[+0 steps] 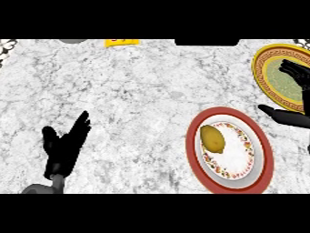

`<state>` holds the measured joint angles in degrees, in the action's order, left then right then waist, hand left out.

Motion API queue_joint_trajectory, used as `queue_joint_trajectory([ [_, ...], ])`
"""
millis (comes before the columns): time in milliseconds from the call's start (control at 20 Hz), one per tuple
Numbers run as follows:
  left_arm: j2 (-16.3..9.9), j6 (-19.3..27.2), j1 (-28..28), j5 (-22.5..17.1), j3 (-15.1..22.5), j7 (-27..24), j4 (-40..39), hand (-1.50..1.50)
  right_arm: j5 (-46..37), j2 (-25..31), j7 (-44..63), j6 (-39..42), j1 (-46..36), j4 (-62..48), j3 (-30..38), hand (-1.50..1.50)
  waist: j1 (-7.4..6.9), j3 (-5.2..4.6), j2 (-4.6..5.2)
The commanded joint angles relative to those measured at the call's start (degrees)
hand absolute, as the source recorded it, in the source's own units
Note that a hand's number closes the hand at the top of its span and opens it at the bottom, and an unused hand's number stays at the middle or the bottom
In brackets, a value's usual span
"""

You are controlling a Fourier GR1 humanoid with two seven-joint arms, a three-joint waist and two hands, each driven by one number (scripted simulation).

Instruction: Pick the lemon from the plate and place it in the plate

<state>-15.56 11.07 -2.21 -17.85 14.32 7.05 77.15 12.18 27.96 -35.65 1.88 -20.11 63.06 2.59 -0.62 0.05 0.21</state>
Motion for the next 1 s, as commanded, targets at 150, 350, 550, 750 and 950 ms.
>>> queue_joint_trajectory([
  [150, 1.16, 0.48, -0.65, 1.18, -0.45, 1.73, 1.03, 0.00, -6.00, 8.38, 3.74, 6.96, 0.58, 2.75, -2.99, -1.50, 0.72, -0.08, -0.33],
  [350, 0.73, -1.19, -1.14, -0.28, -1.84, 1.36, -1.08, 0.00, -14.59, 13.90, 8.97, 9.61, 1.08, 5.56, -10.40, -1.50, 1.15, -0.21, -0.39],
  [550, 0.86, -0.27, -1.11, 1.18, -1.56, 2.12, 0.23, 0.00, -17.21, 14.10, 19.18, 10.70, -2.26, 13.59, -13.18, -1.50, 0.70, -0.16, -0.39],
  [750, 0.79, -0.70, 4.94, 1.33, -0.18, 2.61, 6.40, 0.00, -22.00, 12.87, 26.04, 9.50, 0.91, 18.64, -15.61, -1.50, 0.29, -0.09, -0.41],
  [950, 3.21, 0.24, -0.49, 3.05, -1.36, 2.70, 1.42, 0.00, -27.11, 10.06, 30.82, 8.79, 5.01, 25.35, -18.52, -1.50, 0.87, -0.08, -0.30],
])
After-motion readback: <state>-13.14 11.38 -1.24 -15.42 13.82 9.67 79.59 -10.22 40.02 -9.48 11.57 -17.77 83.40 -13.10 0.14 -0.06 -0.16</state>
